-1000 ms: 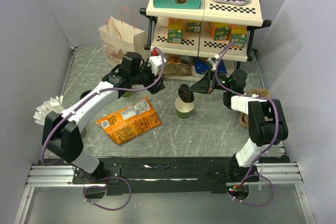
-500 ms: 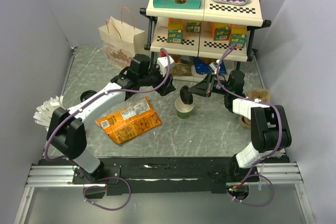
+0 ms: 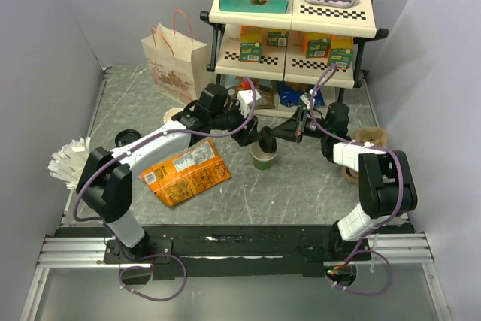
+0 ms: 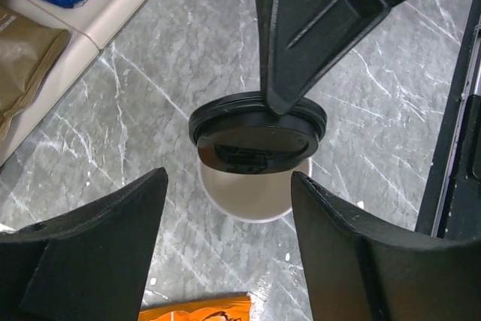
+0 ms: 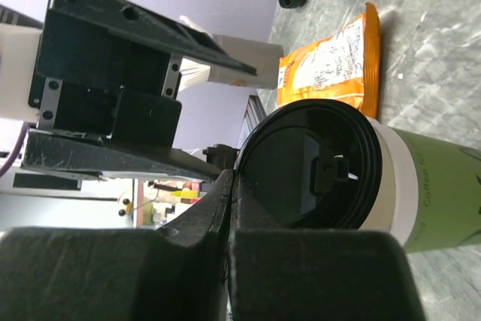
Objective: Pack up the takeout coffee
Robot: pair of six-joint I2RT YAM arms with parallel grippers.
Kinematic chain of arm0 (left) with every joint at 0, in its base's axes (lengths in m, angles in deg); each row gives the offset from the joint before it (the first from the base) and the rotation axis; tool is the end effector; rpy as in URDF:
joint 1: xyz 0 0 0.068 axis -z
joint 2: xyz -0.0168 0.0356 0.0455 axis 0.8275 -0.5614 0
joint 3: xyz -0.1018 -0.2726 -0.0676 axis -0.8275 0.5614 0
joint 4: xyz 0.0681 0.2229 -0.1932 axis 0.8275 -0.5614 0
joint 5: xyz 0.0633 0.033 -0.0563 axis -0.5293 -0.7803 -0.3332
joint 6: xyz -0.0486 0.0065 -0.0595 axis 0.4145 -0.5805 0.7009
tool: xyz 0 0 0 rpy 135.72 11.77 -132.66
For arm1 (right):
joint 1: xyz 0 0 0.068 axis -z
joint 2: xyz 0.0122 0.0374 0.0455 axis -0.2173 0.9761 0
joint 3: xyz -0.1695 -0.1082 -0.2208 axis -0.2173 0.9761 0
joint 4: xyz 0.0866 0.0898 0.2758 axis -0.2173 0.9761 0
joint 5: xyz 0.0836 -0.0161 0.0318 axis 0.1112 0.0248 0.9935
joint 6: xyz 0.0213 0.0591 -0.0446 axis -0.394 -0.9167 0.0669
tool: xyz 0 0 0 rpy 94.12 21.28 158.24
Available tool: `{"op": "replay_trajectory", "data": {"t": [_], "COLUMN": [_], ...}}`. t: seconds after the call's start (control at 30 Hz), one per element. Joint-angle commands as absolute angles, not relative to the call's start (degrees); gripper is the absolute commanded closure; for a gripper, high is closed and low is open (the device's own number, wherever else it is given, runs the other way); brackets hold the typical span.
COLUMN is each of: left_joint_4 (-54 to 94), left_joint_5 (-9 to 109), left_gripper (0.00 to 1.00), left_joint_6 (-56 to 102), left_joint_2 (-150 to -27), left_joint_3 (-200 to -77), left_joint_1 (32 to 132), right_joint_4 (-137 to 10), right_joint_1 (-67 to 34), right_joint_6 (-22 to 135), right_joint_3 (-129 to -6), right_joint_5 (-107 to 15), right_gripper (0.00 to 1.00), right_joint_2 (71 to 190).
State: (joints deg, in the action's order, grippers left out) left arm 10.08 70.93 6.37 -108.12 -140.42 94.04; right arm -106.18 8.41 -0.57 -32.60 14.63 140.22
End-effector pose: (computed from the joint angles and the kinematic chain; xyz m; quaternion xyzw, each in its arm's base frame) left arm 0.3349 -0.3039 0.2969 0.4243 0.7256 -0.3481 0.4152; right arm 0.3469 0.0864 0.2079 -0.0101 0.7247 0.6559 0.2109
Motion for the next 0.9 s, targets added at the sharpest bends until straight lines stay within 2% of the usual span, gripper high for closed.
{"op": "replay_trajectory", "data": {"t": [0.0,0.3,0.53,0.7,0.87], "left_joint_4": [13.5,14.4,15.1,15.1,16.1], "left_joint_5": [73.2,73.1,73.1,73.7,72.9], "left_gripper": [0.28,0.28,0.28,0.29,0.29], "left_joint_6": [6.5,5.5,4.2,3.4,3.0], "left_joint_2": [-108.4,-108.6,-109.4,-110.6,-110.6], "left_joint_3": [-141.5,-140.4,-139.7,-138.9,-137.1], "left_joint_1": [94.5,95.1,95.7,96.0,96.1], "right_joint_4": [-105.0,-99.4,-96.2,-96.2,-93.3], "right_joint_1": [9.7,10.0,10.0,10.0,10.0], "right_joint_6": [0.5,3.9,5.9,6.7,8.2], "right_joint_3": [-32.4,-33.2,-33.6,-34.4,-34.4], "right_joint_5": [13.7,13.0,13.3,13.9,13.7], "right_gripper": [1.0,1.0,0.95,1.0,0.98], "right_joint_2": [140.8,140.4,139.3,138.7,138.4]}}
